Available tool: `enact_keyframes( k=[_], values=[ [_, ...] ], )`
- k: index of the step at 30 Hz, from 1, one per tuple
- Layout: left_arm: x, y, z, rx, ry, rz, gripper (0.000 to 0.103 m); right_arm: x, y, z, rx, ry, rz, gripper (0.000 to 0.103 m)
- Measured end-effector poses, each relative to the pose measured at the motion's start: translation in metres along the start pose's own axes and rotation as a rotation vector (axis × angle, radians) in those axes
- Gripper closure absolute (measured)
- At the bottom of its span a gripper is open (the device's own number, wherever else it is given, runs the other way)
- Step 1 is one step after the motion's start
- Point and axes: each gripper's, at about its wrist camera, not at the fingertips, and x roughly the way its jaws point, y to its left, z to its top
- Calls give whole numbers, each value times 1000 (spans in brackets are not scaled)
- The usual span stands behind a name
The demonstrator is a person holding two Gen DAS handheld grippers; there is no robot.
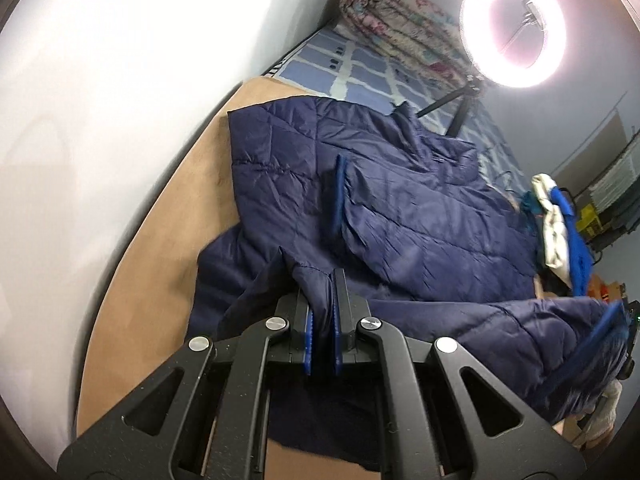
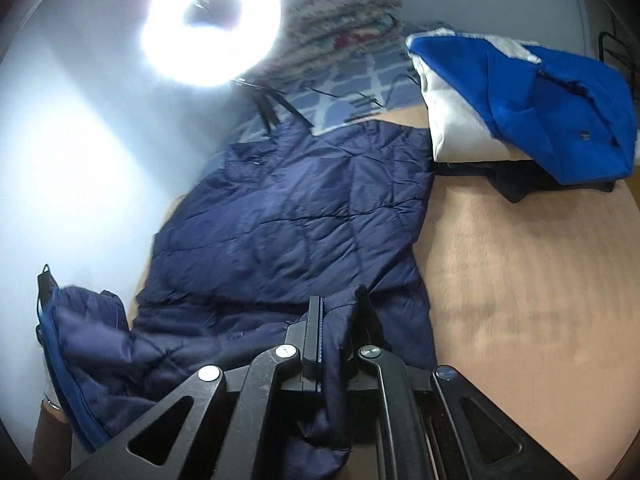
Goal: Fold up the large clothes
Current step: 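Lift the hem with the left gripper and fold it toward the collar, then open both grippers to release the folded navy jacket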
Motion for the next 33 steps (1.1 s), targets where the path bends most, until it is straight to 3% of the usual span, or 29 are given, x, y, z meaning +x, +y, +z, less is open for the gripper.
enact_keyframes(
  k=[7,12,16,17,19,21,23,27,33],
  values=[
    [63,5,15,-3,28,88,98,66,-34,28,100,70,-33,102],
    [79,8,12,9,36,99,96,91,-44,30,124,102,-41,101],
    [78,16,18,-22,71,9,70,87,-53,32,163,90,4,79],
    [73,18,20,-36,64,-6,62,83,-56,33,174,83,11,70],
    [61,22,26,-54,36,-27,53,74,-62,35,196,63,22,41],
    [49,25,33,-67,10,-45,47,56,-69,37,211,11,19,31],
    [29,31,40,-75,-47,-58,38,37,-75,38,206,-40,43,31],
    [7,41,50,-65,-110,-72,37,15,-78,37,136,-87,36,31],
    [27,30,46,85,-43,10,37,22,-68,37,21,-82,-19,31]
  ],
)
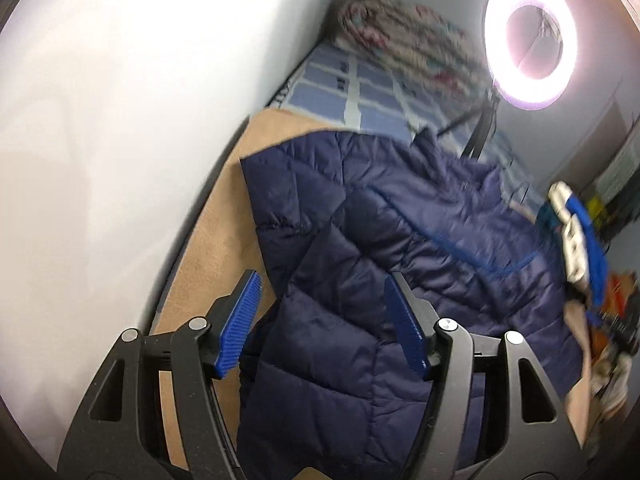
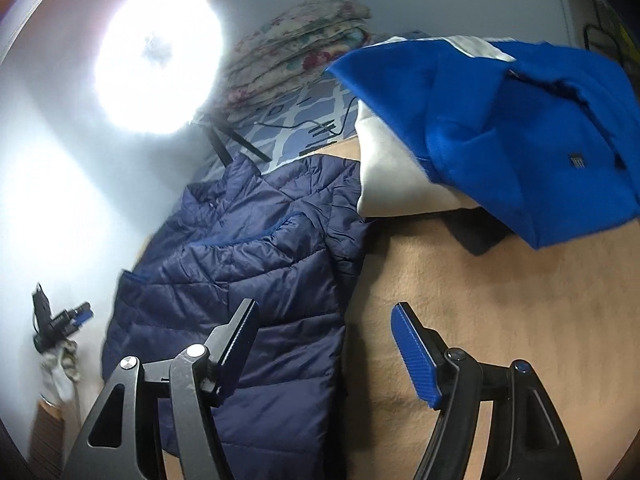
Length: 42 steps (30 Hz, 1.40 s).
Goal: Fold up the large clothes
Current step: 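Open both grippers to release the folded navy jacket, then grasp the jacket edge with both grippers and fold it over the body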
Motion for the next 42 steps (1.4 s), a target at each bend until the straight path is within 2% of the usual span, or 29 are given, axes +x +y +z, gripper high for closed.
enact_keyframes(
  k=[2,7,12,15,16,17,18,19,20,21,22,25,28,32,42],
  values=[
    [14,-4,3,19,20,19,37,9,7,2,-37,11,-18,31],
    [41,-8,9,37,61,11,37,35,14,10,-59,44,-16,31],
    [67,-14,10,79,111,44,37,65,13,14,-70,91,-17,31],
    [81,-21,4,118,132,70,40,82,16,11,-95,134,-50,34],
    [83,-23,2,132,128,83,50,86,17,10,-101,150,-54,40],
    [85,-26,0,145,126,90,67,90,18,8,-107,164,-50,47],
    [86,-28,-2,154,127,92,75,92,19,7,-113,171,-50,61],
    [87,-30,-3,161,127,95,86,92,21,6,-125,169,-61,71],
    [87,-33,-3,172,124,99,91,90,22,5,-138,159,-81,75],
    [86,-36,-4,191,118,109,93,89,24,4,-148,150,-91,86],
    [84,-39,-5,209,111,118,96,87,26,4,-158,142,-98,92],
    [75,-47,-4,243,84,133,99,79,32,4,-194,120,-134,99],
    [61,-48,-1,242,51,124,100,68,43,5,-246,89,-181,101],
    [41,-47,8,242,18,114,100,52,60,5,-322,51,-256,102],
    [19,-63,46,266,-66,124,100,25,86,27,-414,-50,-326,102]
  ],
)
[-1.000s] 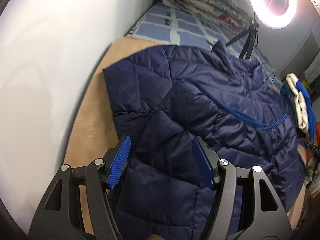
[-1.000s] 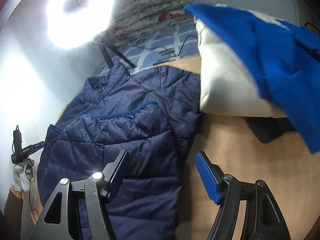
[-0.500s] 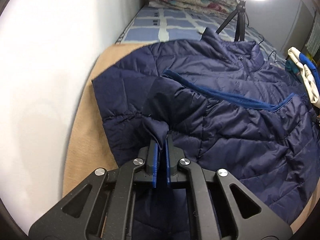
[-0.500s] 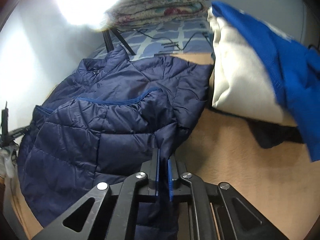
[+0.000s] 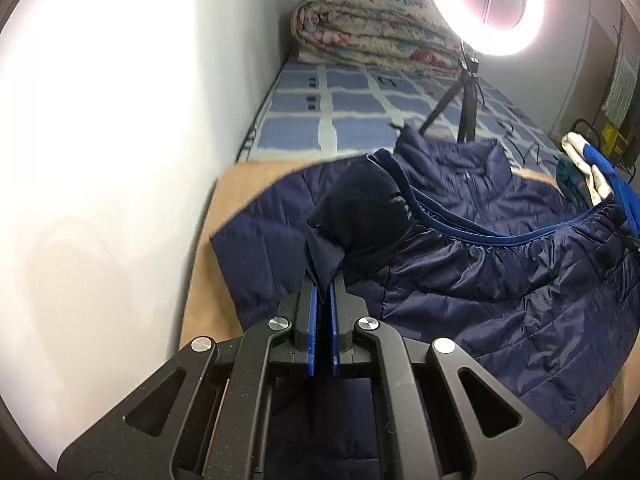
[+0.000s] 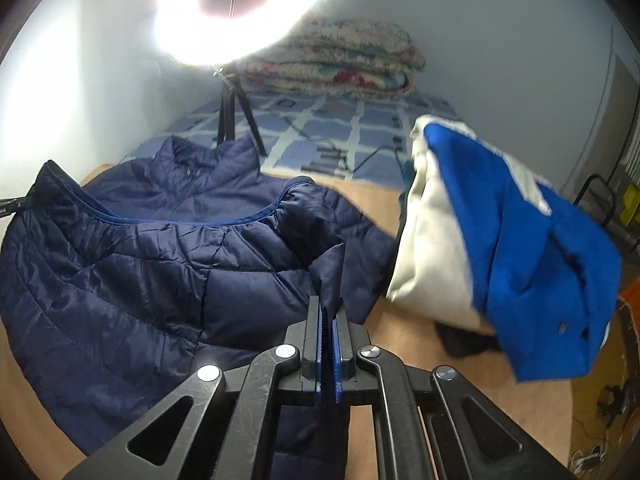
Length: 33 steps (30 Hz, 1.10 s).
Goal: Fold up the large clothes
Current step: 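Grasp the jacket edge with both grippers and fold it over the body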
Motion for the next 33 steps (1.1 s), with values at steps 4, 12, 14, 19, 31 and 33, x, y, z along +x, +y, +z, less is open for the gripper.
enact_keyframes(
  k=[4,12,14,19,31,33],
  values=[
    [12,0,22,-1,-31,27,100,11,-2,23,-13,-26,-49,102],
    [66,0,73,-35,-67,63,100,54,-2,76,-45,-66,-155,103],
    [82,0,81,-39,-63,73,100,70,-2,87,-44,-64,-176,103],
    [120,2,91,-45,-52,93,100,109,-3,103,-49,-40,-223,103],
    [196,-2,88,-5,-5,150,100,184,-3,90,-107,65,-296,103],
    [201,-7,86,19,-4,169,98,191,0,87,-123,76,-304,103]
  ],
)
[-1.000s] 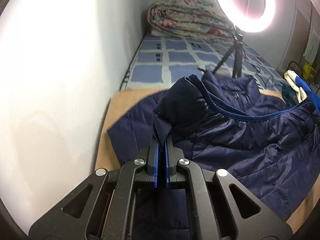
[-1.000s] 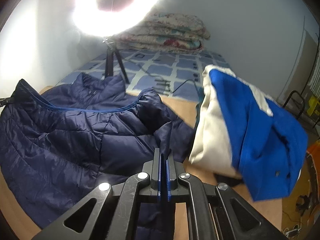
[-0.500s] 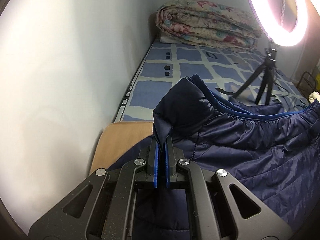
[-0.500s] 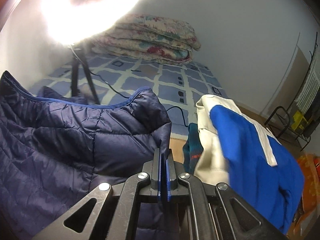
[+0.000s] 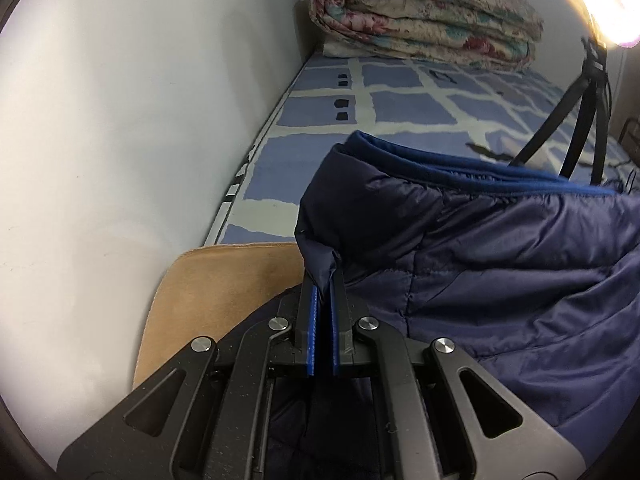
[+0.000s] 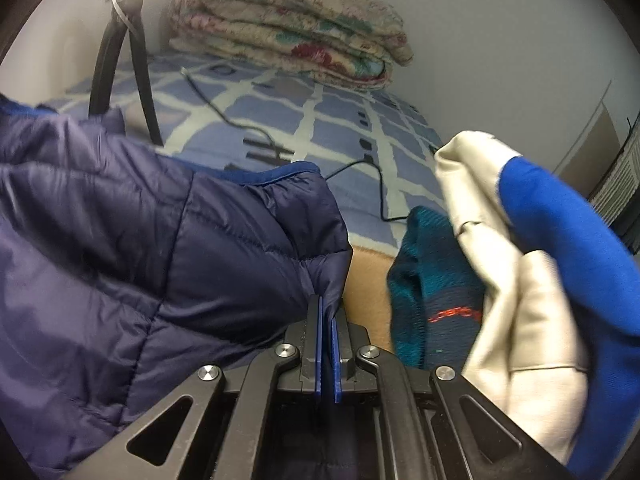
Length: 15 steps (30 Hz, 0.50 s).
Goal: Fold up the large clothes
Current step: 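Grasp the jacket edge with both grippers and fold it over the body, then open both grippers and withdraw them from the folded jacket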
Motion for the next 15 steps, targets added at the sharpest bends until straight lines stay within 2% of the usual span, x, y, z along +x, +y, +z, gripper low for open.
enact_keyframes(
  k=[1,3,4,5,7,9,13,15],
  values=[
    [0,-2,0,7,1,7,95,2,2,-1,-7,4,-2,103],
    [-2,-3,1,22,6,32,83,3,5,-2,-25,19,0,102],
    [-5,-3,1,21,5,45,72,3,5,-1,-32,24,-4,101],
    [-12,-1,2,18,-8,56,68,2,4,0,-31,20,-9,100],
    [-30,0,3,10,-37,41,68,-5,-1,1,-10,20,13,81],
    [-52,-3,2,17,-63,23,68,-15,-7,1,23,-2,38,73],
    [-105,-25,-14,64,-112,-54,68,-56,-15,-12,91,-58,141,64],
    [-130,-40,-29,75,-112,-105,68,-81,-16,-24,114,-87,194,63]
  ],
)
